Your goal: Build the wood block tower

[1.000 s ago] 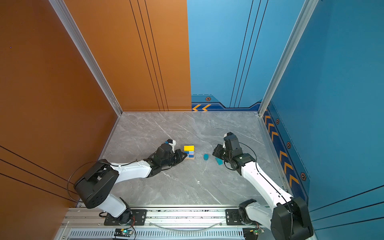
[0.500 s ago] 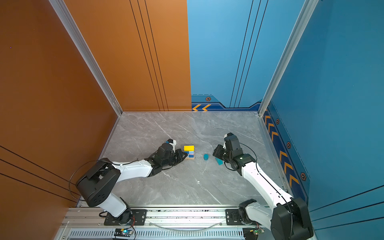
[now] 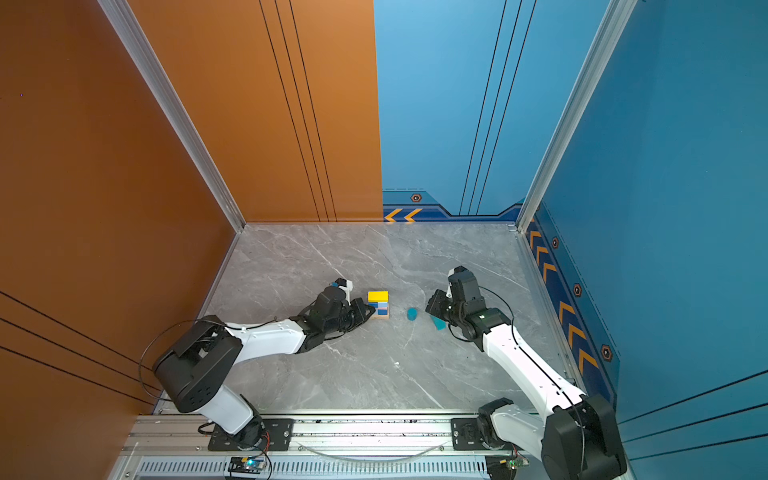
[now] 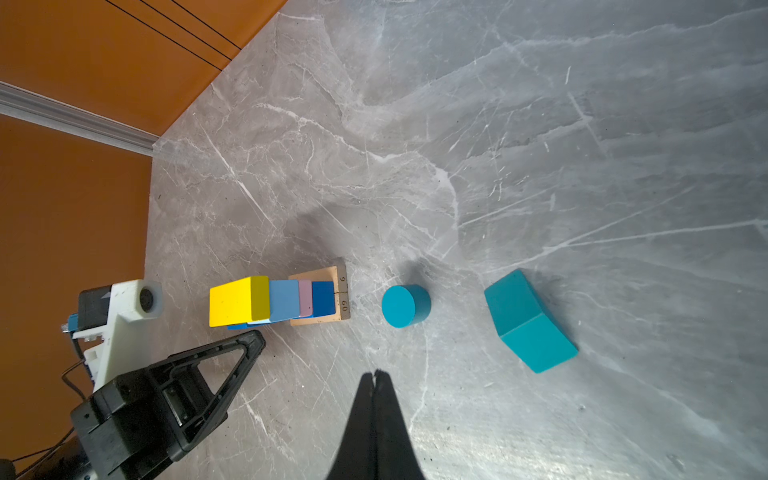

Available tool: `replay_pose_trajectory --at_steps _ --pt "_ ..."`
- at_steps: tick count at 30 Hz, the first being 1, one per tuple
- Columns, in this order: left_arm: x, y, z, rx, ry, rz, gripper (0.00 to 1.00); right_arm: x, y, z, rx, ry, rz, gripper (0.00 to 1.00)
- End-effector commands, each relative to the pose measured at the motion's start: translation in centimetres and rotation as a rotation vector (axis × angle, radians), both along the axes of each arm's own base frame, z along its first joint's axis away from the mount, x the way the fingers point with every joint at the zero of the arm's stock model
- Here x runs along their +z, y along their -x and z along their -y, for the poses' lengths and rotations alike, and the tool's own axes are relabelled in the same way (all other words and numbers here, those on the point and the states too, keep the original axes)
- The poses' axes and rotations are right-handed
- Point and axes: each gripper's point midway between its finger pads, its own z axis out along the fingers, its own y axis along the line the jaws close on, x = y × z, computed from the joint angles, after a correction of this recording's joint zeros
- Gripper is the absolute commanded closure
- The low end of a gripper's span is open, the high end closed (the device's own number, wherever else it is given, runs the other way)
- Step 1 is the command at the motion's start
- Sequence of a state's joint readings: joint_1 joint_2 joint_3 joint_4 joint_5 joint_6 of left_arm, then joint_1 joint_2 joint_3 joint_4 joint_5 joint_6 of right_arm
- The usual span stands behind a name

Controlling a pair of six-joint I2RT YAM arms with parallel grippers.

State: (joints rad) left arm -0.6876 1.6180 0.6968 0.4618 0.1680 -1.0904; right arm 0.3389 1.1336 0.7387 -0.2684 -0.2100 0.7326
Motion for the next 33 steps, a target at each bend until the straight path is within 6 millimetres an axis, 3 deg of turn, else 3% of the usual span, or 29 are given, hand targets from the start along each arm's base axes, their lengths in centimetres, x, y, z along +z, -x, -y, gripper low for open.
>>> replay_pose_trajectory --at_steps 1,33 --pt "0.84 -0.78 0.63 0.003 0.013 0.023 1.0 0.1 0.17 -0.02 0.001 -0.019 0.007 1.0" --pt "0.35 -1.04 0.6 0.003 0.01 0.011 1.0 -0.03 0.23 -0.07 0.002 -0.023 -0.001 1.0"
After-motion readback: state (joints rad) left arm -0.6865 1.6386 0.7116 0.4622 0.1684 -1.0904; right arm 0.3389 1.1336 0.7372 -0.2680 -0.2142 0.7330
